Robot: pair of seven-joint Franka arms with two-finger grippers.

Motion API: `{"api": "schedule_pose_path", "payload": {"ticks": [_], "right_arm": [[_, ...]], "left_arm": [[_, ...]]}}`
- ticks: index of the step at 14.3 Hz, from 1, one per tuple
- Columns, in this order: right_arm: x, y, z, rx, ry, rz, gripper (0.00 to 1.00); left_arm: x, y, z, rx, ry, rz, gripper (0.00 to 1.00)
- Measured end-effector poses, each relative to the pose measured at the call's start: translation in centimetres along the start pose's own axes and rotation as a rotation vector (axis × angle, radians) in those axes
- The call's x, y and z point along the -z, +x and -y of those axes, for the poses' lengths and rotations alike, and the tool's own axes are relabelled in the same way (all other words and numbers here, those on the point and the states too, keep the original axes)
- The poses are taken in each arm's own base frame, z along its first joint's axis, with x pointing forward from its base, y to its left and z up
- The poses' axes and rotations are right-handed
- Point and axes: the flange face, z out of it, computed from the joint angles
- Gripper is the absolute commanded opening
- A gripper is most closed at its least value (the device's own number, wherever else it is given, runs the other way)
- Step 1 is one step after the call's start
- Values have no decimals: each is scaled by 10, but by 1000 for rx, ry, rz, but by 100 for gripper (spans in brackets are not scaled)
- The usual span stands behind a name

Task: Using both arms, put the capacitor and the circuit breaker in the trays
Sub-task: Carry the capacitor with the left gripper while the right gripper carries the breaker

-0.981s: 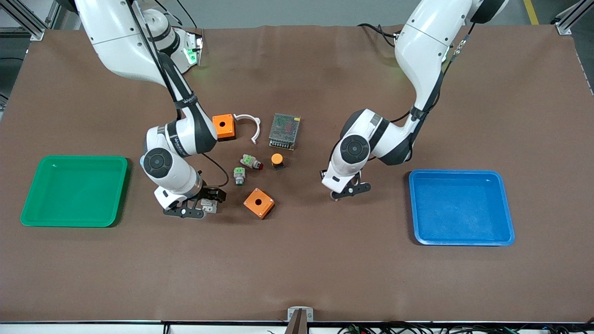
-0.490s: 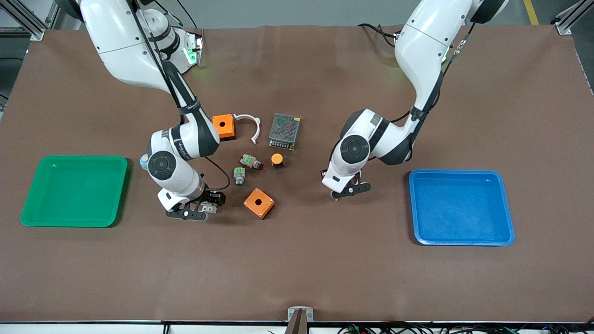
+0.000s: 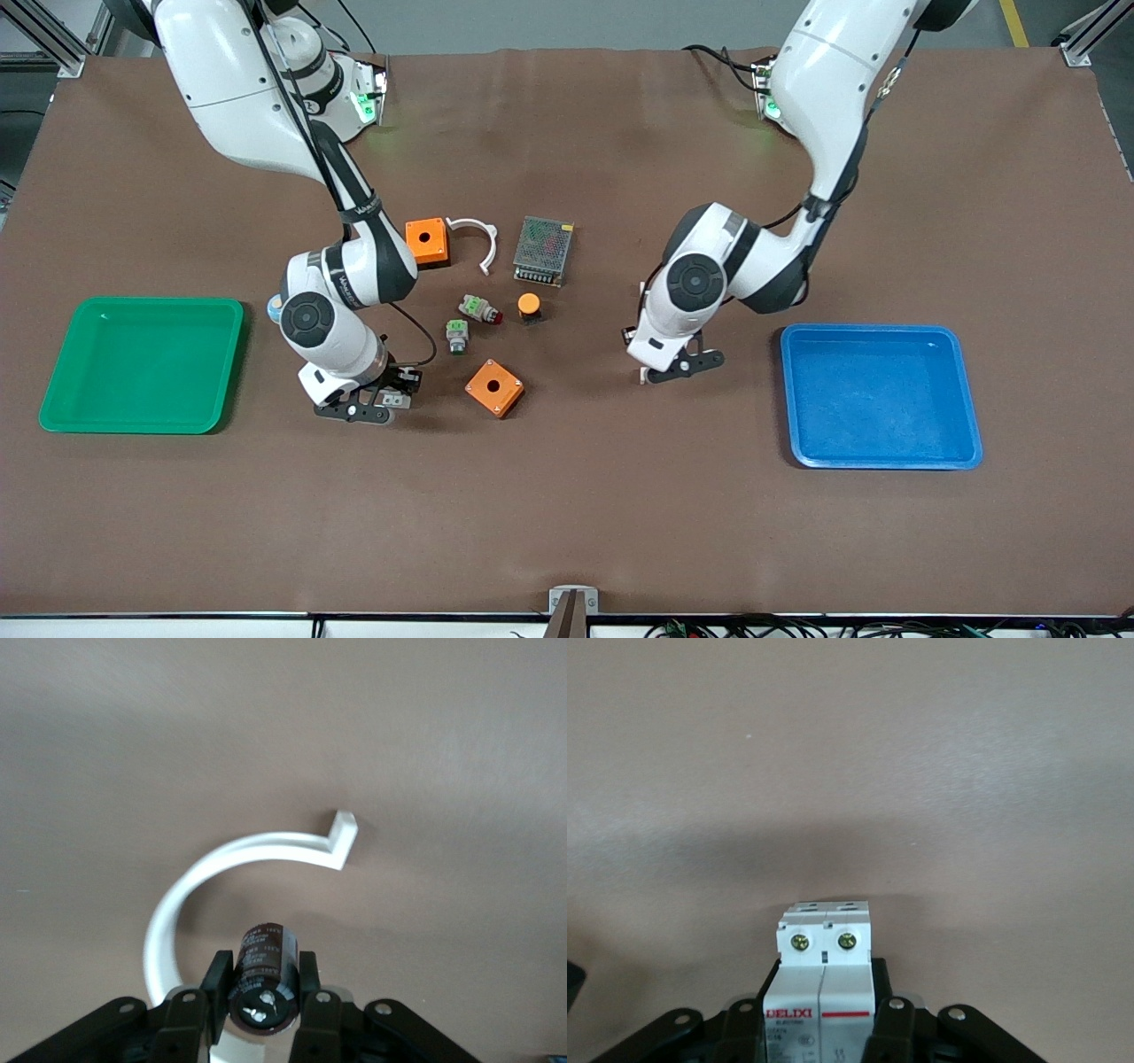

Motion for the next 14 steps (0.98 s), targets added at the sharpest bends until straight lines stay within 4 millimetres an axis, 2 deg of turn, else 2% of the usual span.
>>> {"api": "schedule_pose_path", "payload": {"ticks": [2, 3, 5, 6, 8, 10, 14], "right_arm": [[21, 15, -21, -38, -14, 36, 0], [40, 26, -41, -64, -18, 58, 0], [81, 47, -100, -73, -14, 85, 0], [99, 55, -138, -67, -6, 85, 0], [121, 62, -205, -42, 0, 89, 0], [126, 60, -257, -12, -14, 99, 0], [112, 42, -339, 70, -27, 116, 0]], "left_arm": [[39, 20, 26, 11, -5, -5, 10], [56, 30, 42, 8, -6, -6, 10], [80, 52, 77, -16, -6, -2, 10], [89, 64, 95, -33, -9, -4, 10], [101, 88, 132, -52, -19, -11, 10], [102, 113, 172, -87, -23, -9, 10], [86, 155, 260, -140, 32, -2, 10]]}}
